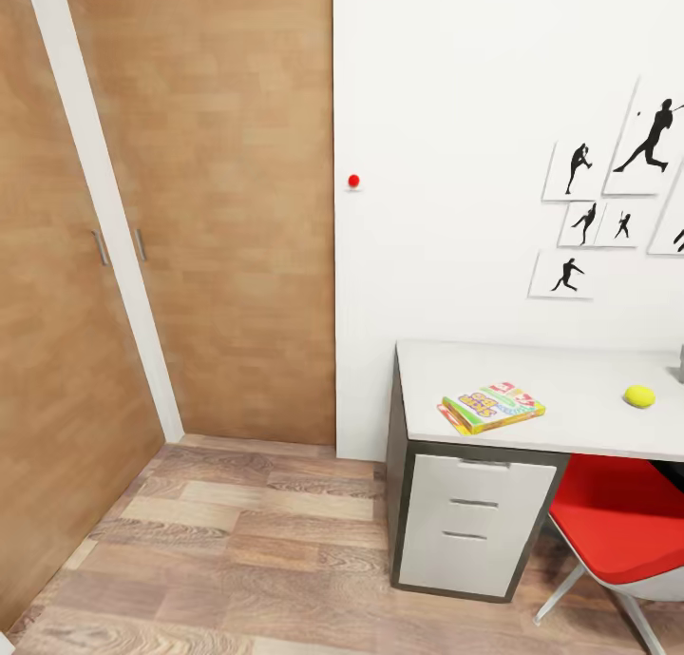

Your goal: Put all the toys in the child's room - the three board games (two on the bed and one on the table), the two jigsaw puzzles on the table, and the tennis ball on the table - inside the toy box on the table in the child's room.

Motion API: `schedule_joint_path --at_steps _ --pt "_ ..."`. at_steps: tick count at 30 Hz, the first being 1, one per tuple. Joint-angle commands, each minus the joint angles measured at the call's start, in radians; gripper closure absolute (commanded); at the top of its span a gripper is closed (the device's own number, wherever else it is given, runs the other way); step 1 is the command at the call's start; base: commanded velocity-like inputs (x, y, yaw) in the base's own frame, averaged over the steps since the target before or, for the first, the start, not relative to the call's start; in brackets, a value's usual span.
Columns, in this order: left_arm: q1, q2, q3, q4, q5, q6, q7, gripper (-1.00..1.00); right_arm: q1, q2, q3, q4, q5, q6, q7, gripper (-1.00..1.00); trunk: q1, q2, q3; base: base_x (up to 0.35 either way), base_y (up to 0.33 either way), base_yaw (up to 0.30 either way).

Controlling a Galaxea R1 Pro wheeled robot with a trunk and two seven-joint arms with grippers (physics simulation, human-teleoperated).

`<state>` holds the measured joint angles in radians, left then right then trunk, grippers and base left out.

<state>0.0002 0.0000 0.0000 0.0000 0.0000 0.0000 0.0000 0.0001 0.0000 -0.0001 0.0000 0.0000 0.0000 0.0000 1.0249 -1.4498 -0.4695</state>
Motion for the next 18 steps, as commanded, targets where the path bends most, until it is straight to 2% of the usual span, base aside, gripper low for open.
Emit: schedule_joint_path --at_steps 1,3,10,18 --pt "0.0 0.0 0.0 0.0 0.0 0.0 0.0 -1.0 0.0 0.0 0.0 0.0 0.0 0.0 0.0 -1.0 0.0 0.0 0.0 0.0 0.0 0.0" --pt "-0.003 -0.008 0.002 -0.006 -0.001 -0.006 0.003 -1.0 -0.002 0.011 0.0 -0.005 -0.002 0.001 -0.003 -1.0 0.0 0.0 0.0 0.0 0.0 0.0" --pt "-0.003 -0.005 0.004 -0.011 -0.002 -0.009 0.004 -1.0 -0.002 0.032 -0.004 -0.005 -0.009 0.006 -0.002 -1.0 0.0 0.0 0.0 0.0 0.0 0.0" --pt "-0.003 0.0 0.0 -0.014 -0.002 -0.048 0.005 -1.0 -0.002 0.038 -0.006 -0.005 -0.012 0.001 0.005 -1.0 0.0 0.0 0.0 0.0 0.0 -0.01"
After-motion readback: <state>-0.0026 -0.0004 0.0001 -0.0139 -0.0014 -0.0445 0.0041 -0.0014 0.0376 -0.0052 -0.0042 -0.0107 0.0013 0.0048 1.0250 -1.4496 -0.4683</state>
